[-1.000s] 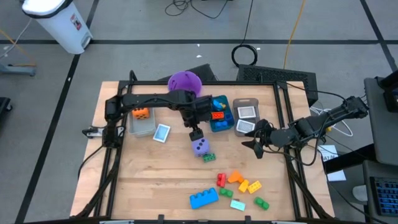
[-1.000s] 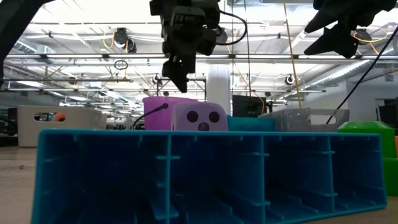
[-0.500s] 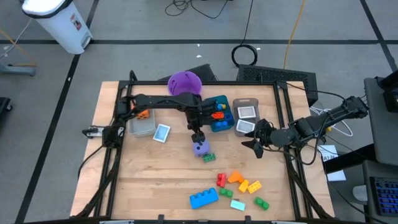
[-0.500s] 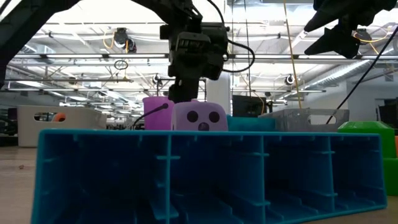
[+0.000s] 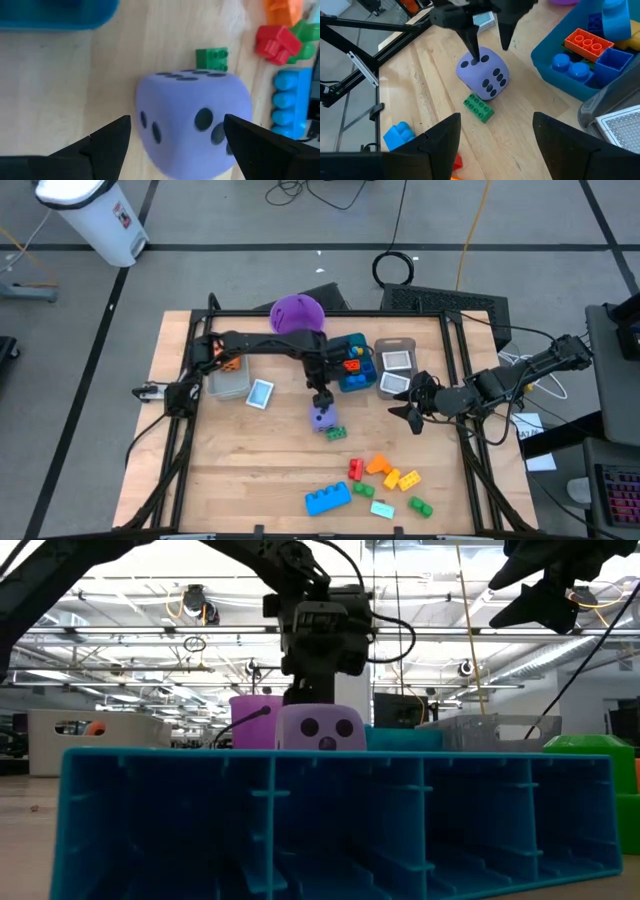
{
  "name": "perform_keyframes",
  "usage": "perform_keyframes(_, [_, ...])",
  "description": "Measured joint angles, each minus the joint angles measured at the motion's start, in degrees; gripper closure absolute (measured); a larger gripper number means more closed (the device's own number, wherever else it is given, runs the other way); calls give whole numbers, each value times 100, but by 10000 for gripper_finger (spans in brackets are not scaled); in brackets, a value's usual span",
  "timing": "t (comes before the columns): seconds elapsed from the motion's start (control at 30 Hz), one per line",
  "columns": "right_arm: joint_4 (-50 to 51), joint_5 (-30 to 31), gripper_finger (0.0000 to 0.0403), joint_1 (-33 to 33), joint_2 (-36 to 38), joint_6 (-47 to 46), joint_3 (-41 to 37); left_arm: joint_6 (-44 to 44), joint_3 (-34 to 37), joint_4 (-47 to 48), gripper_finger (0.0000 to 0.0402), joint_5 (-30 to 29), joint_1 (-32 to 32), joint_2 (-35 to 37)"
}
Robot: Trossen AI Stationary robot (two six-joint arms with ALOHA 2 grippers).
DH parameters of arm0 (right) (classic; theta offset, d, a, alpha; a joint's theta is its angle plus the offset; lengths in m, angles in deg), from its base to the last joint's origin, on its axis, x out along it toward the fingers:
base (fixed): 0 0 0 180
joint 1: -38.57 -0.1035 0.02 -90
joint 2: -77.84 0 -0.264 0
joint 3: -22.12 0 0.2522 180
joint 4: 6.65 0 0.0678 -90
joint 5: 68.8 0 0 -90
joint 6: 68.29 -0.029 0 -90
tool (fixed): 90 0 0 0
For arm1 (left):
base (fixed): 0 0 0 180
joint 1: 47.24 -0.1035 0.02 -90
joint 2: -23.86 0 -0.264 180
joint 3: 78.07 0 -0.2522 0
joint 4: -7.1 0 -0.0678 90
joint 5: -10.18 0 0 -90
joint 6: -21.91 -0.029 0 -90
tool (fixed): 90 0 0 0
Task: Pick & Place Toys
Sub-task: Put the purple die into the gray bin
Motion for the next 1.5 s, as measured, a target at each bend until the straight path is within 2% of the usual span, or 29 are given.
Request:
perform_keyframes(0.33, [18,-2,163,1,-1,-20,2,-167,-2,12,78,455,-20,-230])
perform_keyframes(0.63, [21,-3,163,1,-2,-11,2,-565,-6,239,78,486,-58,-305])
perform_keyframes(1.03, [26,-3,163,1,-2,-105,2,-552,-13,306,79,844,-59,-496])
perform_keyframes(1.17, [33,-3,163,1,-2,-146,2,-585,-11,304,106,916,-59,-496])
perform_keyframes(1.4, [31,-3,163,1,-2,-146,2,-633,-7,305,191,954,-52,-499])
perform_keyframes(1.5, [31,-3,163,1,-2,-146,2,-638,-6,306,206,952,-52,-499])
